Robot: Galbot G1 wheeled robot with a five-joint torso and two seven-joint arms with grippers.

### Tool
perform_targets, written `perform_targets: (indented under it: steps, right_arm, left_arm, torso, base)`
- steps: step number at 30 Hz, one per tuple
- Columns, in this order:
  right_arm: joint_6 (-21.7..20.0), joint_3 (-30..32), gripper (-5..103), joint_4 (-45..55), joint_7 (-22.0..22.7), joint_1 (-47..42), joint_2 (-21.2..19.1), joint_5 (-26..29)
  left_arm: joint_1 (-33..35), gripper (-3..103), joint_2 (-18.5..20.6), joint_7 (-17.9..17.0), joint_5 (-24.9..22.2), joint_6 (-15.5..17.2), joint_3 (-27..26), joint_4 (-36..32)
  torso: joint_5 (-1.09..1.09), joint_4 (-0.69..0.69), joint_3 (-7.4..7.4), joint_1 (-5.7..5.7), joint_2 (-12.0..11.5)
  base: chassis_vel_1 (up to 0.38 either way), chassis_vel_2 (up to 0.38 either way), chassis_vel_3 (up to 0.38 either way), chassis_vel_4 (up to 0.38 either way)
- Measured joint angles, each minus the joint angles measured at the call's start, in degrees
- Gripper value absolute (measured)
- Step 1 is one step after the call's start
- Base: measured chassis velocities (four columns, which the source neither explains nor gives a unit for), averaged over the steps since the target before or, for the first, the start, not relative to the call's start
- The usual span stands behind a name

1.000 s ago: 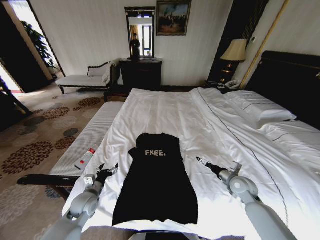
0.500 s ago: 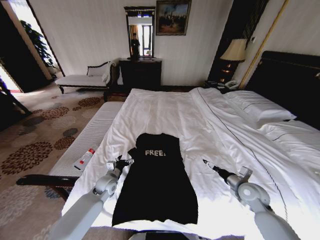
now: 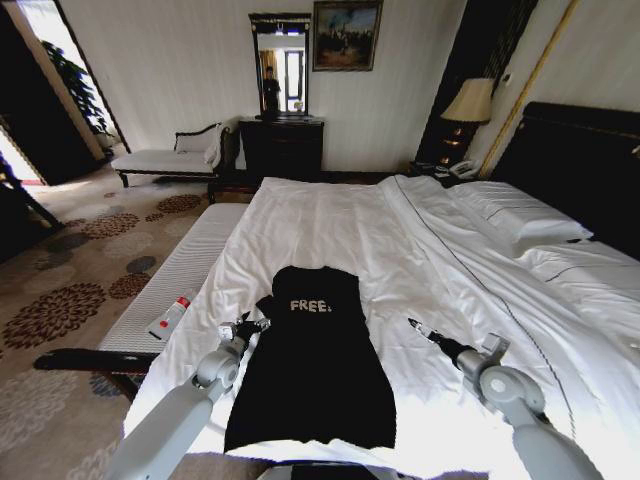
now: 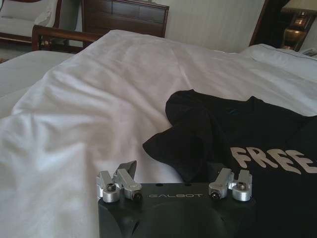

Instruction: Fold the clothes on the bed.

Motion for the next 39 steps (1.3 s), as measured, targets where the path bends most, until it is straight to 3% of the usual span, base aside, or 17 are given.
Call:
perform_targets:
  steps: [3,5,9,11,14,17,18,28,39]
  right_arm:
    - [-0.14,0.28,100,0.77,-0.22,-0.34,-0.36,0.17]
    - [-0.17,0.34,100,0.85,-0.23,-0.36,-0.41,0.26]
    - [-0.29,0.92,100,1.3,-0.22,-0.87,-0.83,0.54]
    - [-0.32,1.03,100,1.35,-0.23,-0.99,-0.84,0.54]
    - [-0.43,1.1,100,1.41,-0.25,-1.26,-0.74,0.45]
    - [-0.47,1.1,100,1.5,-0.27,-1.32,-0.59,0.33]
    - [-0.49,1.09,100,1.57,-0.27,-1.32,-0.55,0.31]
    - [-0.65,0.99,100,1.79,-0.27,-1.35,-0.48,0.23]
    - [-0.64,-0.56,100,0.69,-0.58,-0.54,-0.37,-0.16]
  left_arm:
    - [-0.66,60,-1.15,0.24,0.1,0.0,0.56,1.25]
    - [-0.79,60,-1.36,0.26,0.11,0.0,0.66,1.4]
    - [-1.59,39,-2.2,0.29,0.24,-0.02,1.03,1.91]
    - [-1.71,39,-2.22,0.29,0.24,-0.03,1.07,1.93]
    - [-1.87,23,-1.98,0.28,0.18,-0.05,1.12,1.89]
    - [-1.86,18,-1.67,0.25,0.05,-0.05,0.98,1.63]
    - [-1.77,6,-1.45,0.24,-0.12,-0.05,0.63,1.37]
    - [-1.83,0,-0.22,-0.19,-1.54,0.0,-0.69,0.48]
    - [-3.33,0,4.85,-1.58,-6.25,1.98,-2.07,-1.64]
  torso:
    - [0.0,0.0,0.0,0.0,0.0]
    - [-0.01,0.0,0.0,0.0,0.0]
    - [-0.01,0.0,0.0,0.0,0.0]
    - [0.0,-0.01,0.0,0.0,0.0]
    - [0.0,0.0,0.0,0.0,0.0]
    - [-0.01,0.0,0.0,0.0,0.0]
    - [0.0,0.0,0.0,0.0,0.0]
    - [-0.01,0.0,0.0,0.0,0.0]
    - [-0.01,0.01,0.0,0.0,0.0]
  base:
    - [0.0,0.0,0.0,0.0]
    - [0.0,0.0,0.0,0.0]
    - [0.0,0.0,0.0,0.0]
    - [0.0,0.0,0.0,0.0]
    - [0.0,0.0,0.0,0.0]
    - [0.0,0.0,0.0,0.0]
    - [0.0,0.0,0.0,0.0]
    - [0.0,0.0,0.0,0.0]
    - [0.0,0.0,0.0,0.0]
